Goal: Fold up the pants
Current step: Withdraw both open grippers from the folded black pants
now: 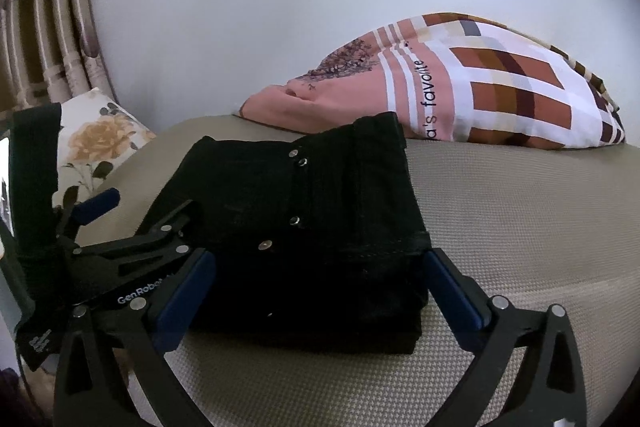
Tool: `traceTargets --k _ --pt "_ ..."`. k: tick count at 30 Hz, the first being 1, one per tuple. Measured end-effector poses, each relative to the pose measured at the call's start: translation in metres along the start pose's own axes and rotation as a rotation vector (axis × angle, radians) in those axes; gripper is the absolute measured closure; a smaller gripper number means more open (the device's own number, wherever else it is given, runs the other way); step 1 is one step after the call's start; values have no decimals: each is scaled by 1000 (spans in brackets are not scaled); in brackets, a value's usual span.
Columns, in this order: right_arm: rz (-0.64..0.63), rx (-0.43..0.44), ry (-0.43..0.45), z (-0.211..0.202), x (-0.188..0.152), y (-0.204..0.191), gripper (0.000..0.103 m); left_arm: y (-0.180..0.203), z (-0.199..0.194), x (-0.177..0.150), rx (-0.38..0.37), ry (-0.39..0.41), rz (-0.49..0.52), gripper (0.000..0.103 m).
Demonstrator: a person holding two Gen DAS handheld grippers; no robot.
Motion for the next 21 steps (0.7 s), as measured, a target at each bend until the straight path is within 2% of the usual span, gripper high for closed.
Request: traceTargets --k 7,18,21 --pt "15 -27 -1 3 -1 4 0 5 18 -5 10 -90 34 5" --pt "97 2 -23 8 -1 17 0 0 19 -6 -8 -110 18 5" --pt "106 10 -36 9 -2 18 0 -5 12 -3 -17 -88 -1 5"
Point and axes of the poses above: each gripper's, at about its wrist camera, not at the fingertips, and z roughly the way its jaws point, y to its right, x to its top, the point moved 9 cm from there along z, roughly the way its jaws point, and after that the axes turned 3 degrees about -y, right-handed, at the moved point
